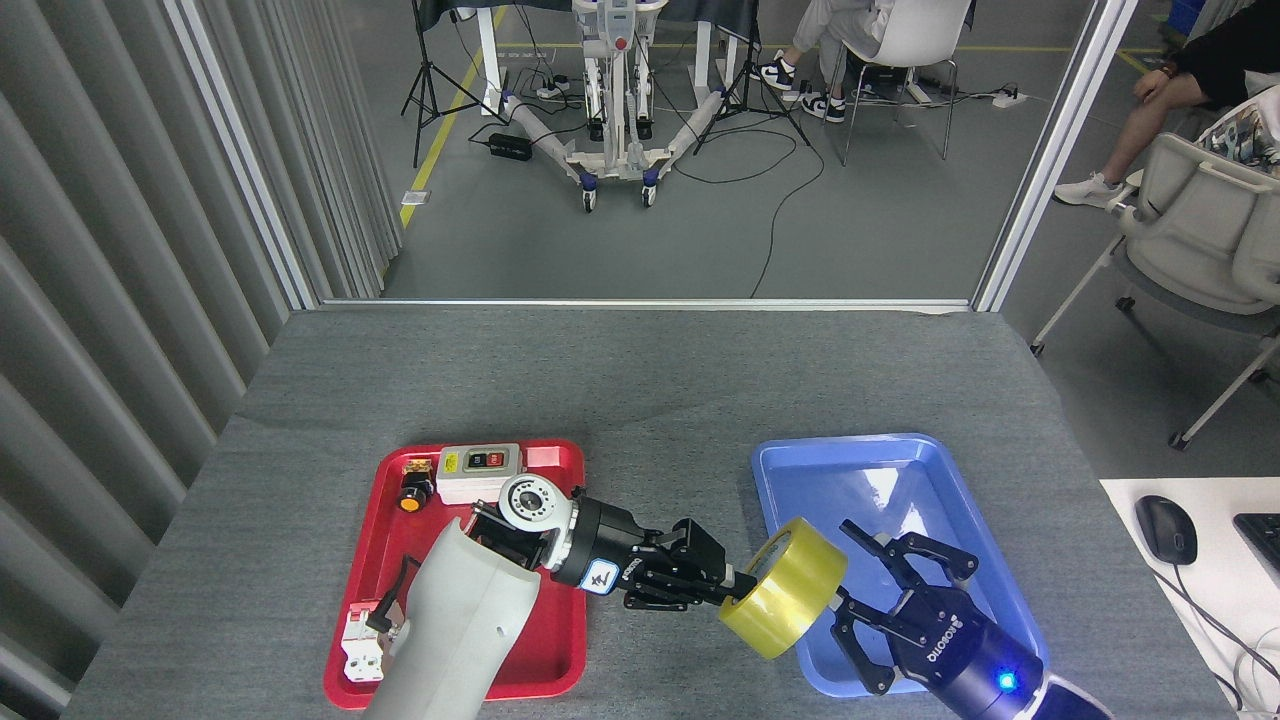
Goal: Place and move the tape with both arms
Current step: 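Move the right gripper to the tape roll and grasp it, then release the tape roll from the left gripper and withdraw it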
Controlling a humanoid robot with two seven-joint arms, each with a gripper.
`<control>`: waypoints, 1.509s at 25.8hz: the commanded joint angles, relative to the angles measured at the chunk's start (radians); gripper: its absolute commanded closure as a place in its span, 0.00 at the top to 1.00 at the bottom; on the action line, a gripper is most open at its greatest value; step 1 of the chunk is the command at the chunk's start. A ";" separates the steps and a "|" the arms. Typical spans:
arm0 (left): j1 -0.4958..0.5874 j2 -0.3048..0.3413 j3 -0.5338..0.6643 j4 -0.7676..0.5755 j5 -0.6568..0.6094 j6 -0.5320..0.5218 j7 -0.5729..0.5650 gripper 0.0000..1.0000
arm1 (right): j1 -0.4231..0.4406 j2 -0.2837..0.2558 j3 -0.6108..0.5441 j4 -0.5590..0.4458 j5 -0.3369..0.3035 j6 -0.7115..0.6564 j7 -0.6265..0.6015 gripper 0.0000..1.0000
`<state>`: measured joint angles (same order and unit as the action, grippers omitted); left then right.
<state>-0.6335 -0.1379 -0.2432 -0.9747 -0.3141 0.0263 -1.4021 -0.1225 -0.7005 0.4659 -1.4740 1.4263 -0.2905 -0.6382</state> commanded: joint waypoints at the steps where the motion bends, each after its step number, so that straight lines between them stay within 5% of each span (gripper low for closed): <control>1: 0.000 0.003 -0.001 0.001 -0.008 0.000 -0.002 0.00 | 0.000 0.001 0.010 0.000 0.000 0.001 -0.005 0.33; 13: -0.012 0.018 0.004 0.001 -0.057 -0.026 0.000 0.00 | 0.000 0.004 0.019 0.000 0.000 -0.001 -0.003 0.07; 27: -0.018 0.060 0.005 0.024 -0.054 -0.118 0.046 0.00 | 0.001 -0.004 0.020 -0.002 0.003 -0.009 -0.005 0.00; 29: -0.014 0.055 0.009 0.027 -0.057 -0.121 0.046 0.23 | 0.001 -0.002 0.020 -0.003 0.003 -0.010 -0.005 0.00; 31: -0.011 0.050 0.012 0.027 -0.057 -0.121 0.046 0.32 | 0.001 -0.002 0.020 -0.005 0.003 -0.010 -0.005 0.00; 33: -0.009 0.050 0.012 0.025 -0.057 -0.121 0.048 0.57 | 0.003 -0.002 0.020 -0.006 0.002 -0.010 -0.005 0.00; 39: 0.002 0.054 0.016 0.016 -0.057 -0.123 0.101 0.84 | 0.004 -0.002 0.020 -0.009 0.002 -0.010 -0.005 0.00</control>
<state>-0.6343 -0.0846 -0.2306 -0.9548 -0.3720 -0.0942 -1.3375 -0.1196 -0.7031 0.4846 -1.4820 1.4278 -0.3002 -0.6166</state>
